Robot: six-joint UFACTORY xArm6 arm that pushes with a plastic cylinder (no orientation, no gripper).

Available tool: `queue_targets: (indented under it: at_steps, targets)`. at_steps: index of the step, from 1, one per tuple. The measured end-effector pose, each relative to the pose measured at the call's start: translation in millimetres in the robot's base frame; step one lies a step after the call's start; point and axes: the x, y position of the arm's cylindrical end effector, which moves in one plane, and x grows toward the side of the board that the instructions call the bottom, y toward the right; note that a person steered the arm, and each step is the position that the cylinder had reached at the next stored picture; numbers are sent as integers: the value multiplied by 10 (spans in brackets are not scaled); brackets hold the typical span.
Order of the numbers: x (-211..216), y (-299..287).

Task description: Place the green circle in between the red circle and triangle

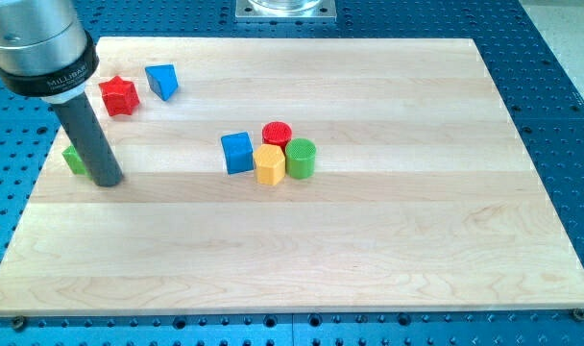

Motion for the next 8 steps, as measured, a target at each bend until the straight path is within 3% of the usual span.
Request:
queue_targets:
  at_steps: [1,2,3,4,6,7,8]
  targets:
    - [29,545]
    - [413,1388]
    - [339,2054]
    - [-31,2469]
    - [-574,2307]
    - [-656,1920]
    - [-701,1955]
